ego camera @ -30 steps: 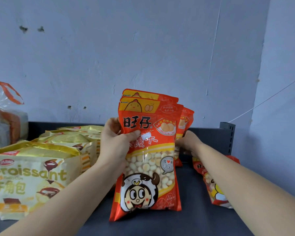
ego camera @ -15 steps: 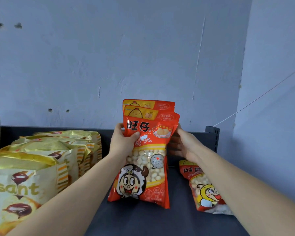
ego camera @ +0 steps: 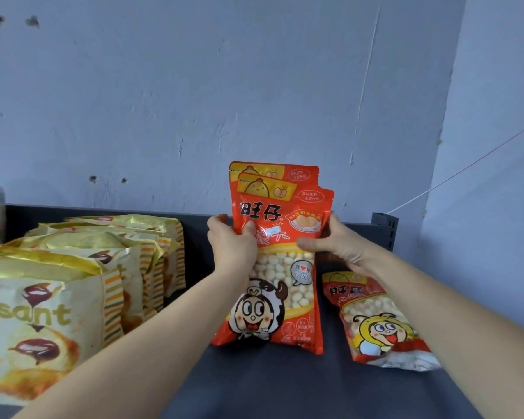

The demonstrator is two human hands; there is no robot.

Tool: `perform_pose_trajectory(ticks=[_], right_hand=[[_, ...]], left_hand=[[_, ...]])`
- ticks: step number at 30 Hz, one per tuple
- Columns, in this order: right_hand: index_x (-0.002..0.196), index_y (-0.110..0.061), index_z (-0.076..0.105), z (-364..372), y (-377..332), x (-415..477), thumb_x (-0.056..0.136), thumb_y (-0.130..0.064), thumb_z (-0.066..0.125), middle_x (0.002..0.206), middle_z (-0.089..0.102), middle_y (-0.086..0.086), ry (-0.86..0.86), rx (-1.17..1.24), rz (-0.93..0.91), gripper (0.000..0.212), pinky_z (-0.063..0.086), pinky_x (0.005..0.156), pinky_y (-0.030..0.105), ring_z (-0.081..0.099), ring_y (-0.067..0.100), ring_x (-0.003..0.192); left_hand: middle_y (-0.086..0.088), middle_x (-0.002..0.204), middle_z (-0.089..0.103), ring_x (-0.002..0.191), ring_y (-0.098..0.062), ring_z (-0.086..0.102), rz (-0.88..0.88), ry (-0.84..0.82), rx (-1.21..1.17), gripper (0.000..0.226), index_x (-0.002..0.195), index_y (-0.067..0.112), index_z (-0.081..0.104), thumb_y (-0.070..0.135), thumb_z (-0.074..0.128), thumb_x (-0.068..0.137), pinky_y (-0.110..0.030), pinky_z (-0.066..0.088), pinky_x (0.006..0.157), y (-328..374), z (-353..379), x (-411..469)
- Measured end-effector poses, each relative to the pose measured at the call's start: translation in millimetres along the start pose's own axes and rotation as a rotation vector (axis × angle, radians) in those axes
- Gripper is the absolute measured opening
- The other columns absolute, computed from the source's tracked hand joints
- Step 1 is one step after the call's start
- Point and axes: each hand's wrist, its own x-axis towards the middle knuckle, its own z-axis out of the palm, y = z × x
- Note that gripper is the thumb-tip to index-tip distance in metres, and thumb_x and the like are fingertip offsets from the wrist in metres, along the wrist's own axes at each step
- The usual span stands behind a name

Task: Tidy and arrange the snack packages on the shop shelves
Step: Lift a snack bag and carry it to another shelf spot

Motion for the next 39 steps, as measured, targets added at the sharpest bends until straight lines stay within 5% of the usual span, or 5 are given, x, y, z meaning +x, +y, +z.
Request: perform_pose_trajectory(ticks=[4, 9, 22, 32, 39], right_hand=[[0.11, -0.019, 0.058, -3.3, -10.8, 0.4, 0.062, -0.045, 0.08, 0.105, 0.07, 0.002, 0.095, -0.175, -0.035, 0.059, 0.043, 0.056, 0.026, 0.064, 0.018, 0.085], [0.103, -0.015, 0.059, 12.9, -22.4, 2.5, 0.085, -0.015, 0.071, 0.091, 0.067, -0.003, 0.357, -0.135, -0.261, 0.021, 0.047, 0.048, 0.016, 0.065, 0.012, 0.078], [0.108, -0.015, 0.057, 6.3, -22.6, -14.8, 0.091, -0.027, 0.064, 0.102, 0.07, 0.008, 0.36, -0.026, -0.074, 0.022, 0.057, 0.061, 0.032, 0.071, 0.02, 0.081], [0.139, 0.002, 0.037, -56.9, 20.9, -80.3, 0.093, -0.036, 0.06, 0.146, 0.039, 0.02, 0.288, -0.669, 0.789, 0.064, 0.037, 0.103, 0.041, 0.04, 0.034, 0.133], [0.106, 0.003, 0.053, -64.5, 31.9, -85.6, 0.086, -0.006, 0.069, 0.09, 0.064, 0.02, 0.378, -0.234, 0.849, 0.028, 0.051, 0.069, 0.045, 0.062, 0.034, 0.078]], left_hand=[[-0.002, 0.118, 0.056, 0.103, -0.02, 0.061, 0.086, -0.051, 0.241, 0.043, 0.11, 0.022, 0.049, 0.044, 0.071, 0.081, -0.044, 0.054, 0.089, -4.1, -17.3, -0.4], [0.014, 0.093, 0.064, 0.084, -0.003, 0.061, 0.237, -0.131, 0.146, 0.013, 0.101, 0.026, 0.057, 0.025, 0.065, 0.09, -0.019, 0.048, 0.067, 10.5, -30.6, -7.2], [0.01, 0.099, 0.063, 0.093, -0.012, 0.062, 0.152, -0.365, 0.428, 0.062, 0.107, 0.024, 0.05, 0.026, 0.091, 0.06, -0.036, 0.054, 0.082, 2.2, -42.6, -14.5], [-0.008, 0.146, 0.023, 0.134, -0.027, 0.027, 0.439, -0.169, 0.613, 0.116, 0.151, 0.026, 0.003, 0.036, 0.084, 0.069, -0.05, 0.031, 0.11, 4.4, -30.8, -47.8], [-0.007, 0.154, 0.011, 0.143, -0.027, 0.013, 0.395, -0.224, 0.675, 0.111, 0.153, 0.026, 0.005, 0.039, 0.081, 0.072, -0.051, 0.023, 0.115, 1.2, -35.4, -53.9]])
